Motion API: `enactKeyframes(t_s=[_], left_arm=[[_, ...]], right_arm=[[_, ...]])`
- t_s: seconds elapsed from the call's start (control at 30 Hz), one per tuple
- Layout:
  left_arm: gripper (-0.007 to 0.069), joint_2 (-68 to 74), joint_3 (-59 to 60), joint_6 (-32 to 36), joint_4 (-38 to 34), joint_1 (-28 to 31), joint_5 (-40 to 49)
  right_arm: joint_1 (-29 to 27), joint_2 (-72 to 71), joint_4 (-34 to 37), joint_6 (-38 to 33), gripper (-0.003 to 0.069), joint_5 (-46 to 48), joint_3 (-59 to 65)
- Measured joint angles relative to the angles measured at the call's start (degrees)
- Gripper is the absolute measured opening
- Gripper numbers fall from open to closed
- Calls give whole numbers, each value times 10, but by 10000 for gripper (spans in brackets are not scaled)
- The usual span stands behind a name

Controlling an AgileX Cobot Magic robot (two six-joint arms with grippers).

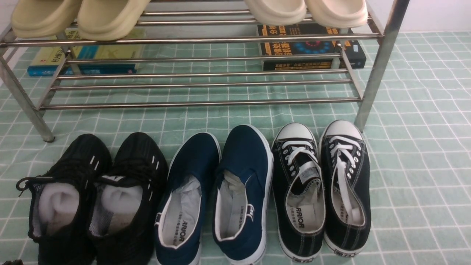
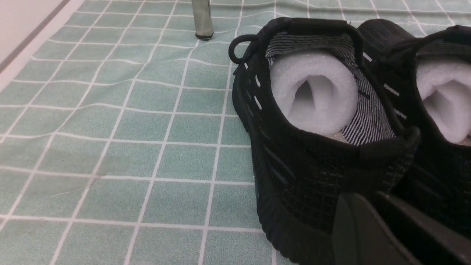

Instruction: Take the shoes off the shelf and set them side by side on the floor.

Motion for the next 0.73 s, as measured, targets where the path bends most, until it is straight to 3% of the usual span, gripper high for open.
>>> enactKeyframes(t_s=[0.73], left_arm=[[107, 0, 0, 0, 2, 0, 0]], right_arm=[[0, 0, 0, 0, 185, 0, 0]])
